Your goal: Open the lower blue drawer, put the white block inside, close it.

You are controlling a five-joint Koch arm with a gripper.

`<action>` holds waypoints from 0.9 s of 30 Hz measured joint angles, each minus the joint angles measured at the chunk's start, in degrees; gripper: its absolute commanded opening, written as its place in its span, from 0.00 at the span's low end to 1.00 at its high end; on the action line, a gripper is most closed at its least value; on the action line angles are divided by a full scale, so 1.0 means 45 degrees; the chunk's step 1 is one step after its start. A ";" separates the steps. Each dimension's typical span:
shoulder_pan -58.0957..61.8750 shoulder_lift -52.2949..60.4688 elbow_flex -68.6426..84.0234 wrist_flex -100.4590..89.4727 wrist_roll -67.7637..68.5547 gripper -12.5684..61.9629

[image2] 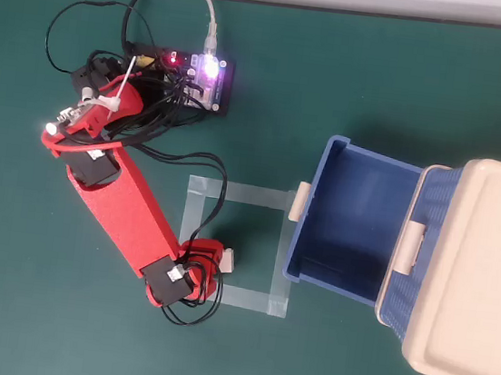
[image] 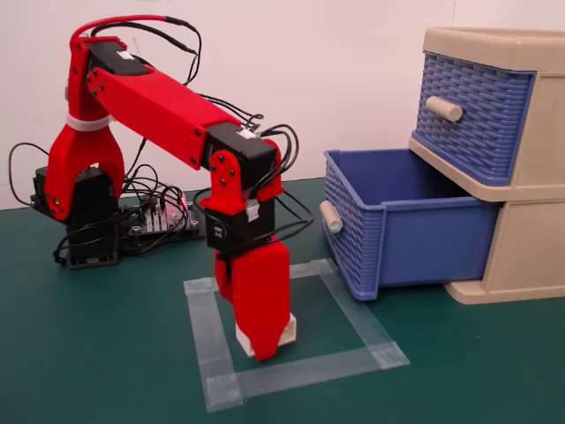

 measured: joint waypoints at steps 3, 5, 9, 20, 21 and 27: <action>0.0000 0.0020 0.0000 0.0137 -0.0059 0.06; 0.0000 0.0020 0.0000 0.0605 -0.0078 0.06; 0.0000 0.1309 -0.0664 0.1914 -0.0215 0.06; -0.5801 0.2402 -0.8477 0.4551 0.0645 0.06; -0.6270 0.1777 -0.9395 0.4395 0.0879 0.06; -0.6934 -0.2070 -1.3203 0.3516 0.1523 0.12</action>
